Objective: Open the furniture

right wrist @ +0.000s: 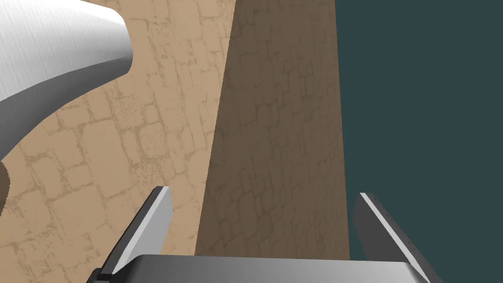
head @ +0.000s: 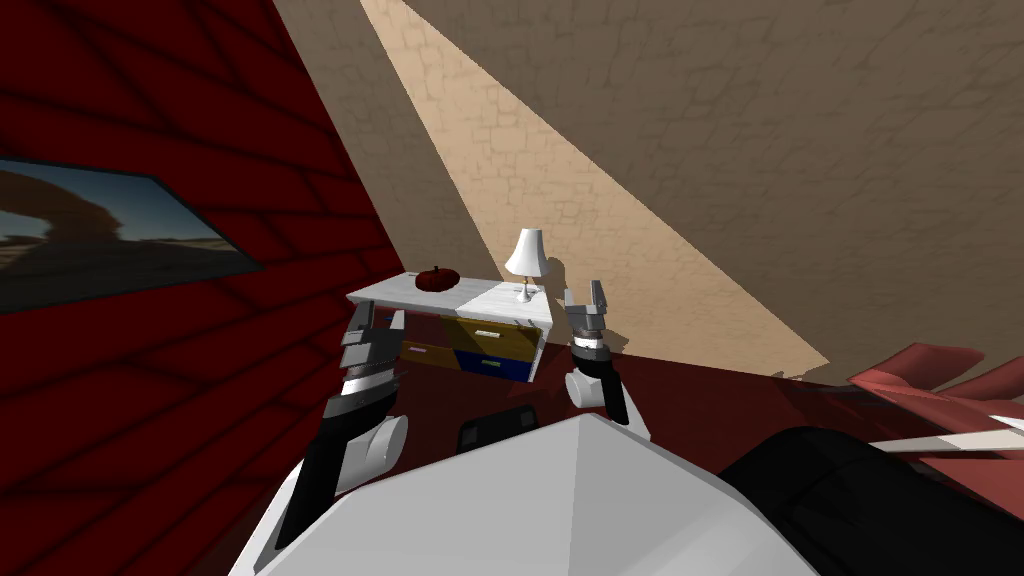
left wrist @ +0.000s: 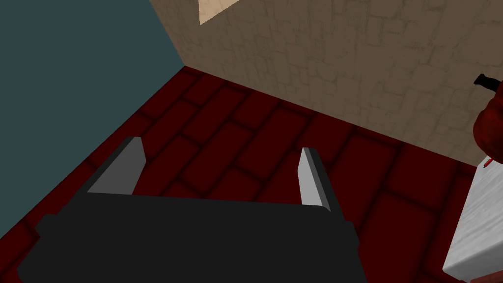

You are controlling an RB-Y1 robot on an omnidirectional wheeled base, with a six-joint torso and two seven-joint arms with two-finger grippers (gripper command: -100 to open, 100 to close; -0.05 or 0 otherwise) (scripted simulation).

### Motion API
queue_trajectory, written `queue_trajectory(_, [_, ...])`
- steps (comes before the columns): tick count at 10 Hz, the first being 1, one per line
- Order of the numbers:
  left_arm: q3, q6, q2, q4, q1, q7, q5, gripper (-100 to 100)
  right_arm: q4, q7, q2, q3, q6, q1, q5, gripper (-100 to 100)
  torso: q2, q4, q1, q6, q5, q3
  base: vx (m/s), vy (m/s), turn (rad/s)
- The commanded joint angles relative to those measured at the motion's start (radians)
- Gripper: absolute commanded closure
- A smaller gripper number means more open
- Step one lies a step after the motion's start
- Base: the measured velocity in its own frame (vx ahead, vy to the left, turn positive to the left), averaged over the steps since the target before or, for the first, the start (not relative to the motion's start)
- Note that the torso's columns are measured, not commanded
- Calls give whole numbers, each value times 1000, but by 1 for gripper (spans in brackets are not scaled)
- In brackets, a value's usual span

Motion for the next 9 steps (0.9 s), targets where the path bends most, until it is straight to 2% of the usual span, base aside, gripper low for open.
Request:
queue_trajectory(1, [0, 0, 0, 0, 0, 0, 0, 0, 0, 0, 0, 0, 0, 0, 0, 0, 40, 41, 0, 0, 0, -82, 0, 0, 0])
queue_trajectory(9, [0, 0, 0, 0, 0, 0, 0, 0, 0, 0, 0, 0, 0, 0, 0, 0, 618, 617, 0, 0, 0, -1234, 0, 0, 0])
